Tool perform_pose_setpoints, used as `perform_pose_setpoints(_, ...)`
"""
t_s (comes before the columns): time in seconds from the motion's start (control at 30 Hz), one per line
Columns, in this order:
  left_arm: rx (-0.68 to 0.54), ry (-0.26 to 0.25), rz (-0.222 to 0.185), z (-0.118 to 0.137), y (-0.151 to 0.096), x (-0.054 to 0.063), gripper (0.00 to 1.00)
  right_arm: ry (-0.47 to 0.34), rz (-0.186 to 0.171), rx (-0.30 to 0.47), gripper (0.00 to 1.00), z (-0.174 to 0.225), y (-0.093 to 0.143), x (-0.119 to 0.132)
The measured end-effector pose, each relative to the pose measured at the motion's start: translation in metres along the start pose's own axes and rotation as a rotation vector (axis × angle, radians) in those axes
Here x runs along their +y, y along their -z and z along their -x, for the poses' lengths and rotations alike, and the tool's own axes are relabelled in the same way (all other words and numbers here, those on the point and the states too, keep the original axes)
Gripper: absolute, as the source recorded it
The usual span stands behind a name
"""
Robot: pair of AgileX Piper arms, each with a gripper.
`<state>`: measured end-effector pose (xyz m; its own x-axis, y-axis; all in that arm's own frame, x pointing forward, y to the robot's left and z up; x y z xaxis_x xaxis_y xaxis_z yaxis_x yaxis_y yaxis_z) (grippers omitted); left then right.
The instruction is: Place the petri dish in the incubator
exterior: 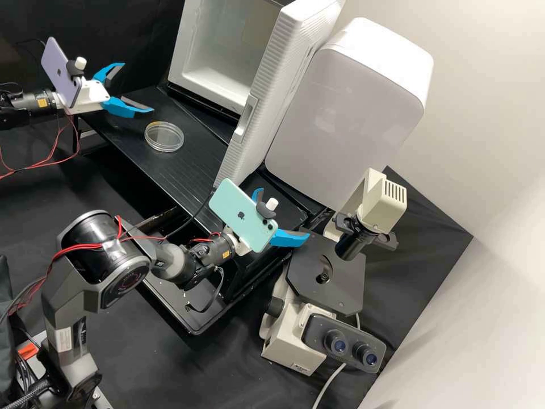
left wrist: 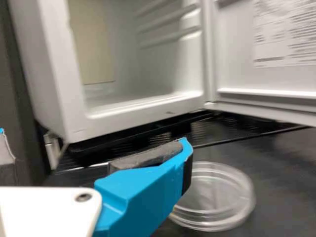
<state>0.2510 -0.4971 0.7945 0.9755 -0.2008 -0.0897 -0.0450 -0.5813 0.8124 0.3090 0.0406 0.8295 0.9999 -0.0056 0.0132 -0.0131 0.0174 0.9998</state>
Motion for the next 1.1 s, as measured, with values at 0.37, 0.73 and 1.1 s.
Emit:
perform_pose_setpoints(0.37,-0.077,0.032,0.006,0.010,-0.019,-0.009,1.00,0.000,0.000,0.000,1.00,0.000,0.000,0.000)
perform_pose_setpoints(0.73,-0.101,0.076,0.027,0.009,-0.031,-0.021,1.00,0.000,0.000,0.000,1.00,0.000,0.000,0.000)
perform_pose_setpoints(1.1,-0.118,0.168,0.041,0.008,-0.041,-0.039,1.00,0.000,0.000,0.000,1.00,0.000,0.000,0.000)
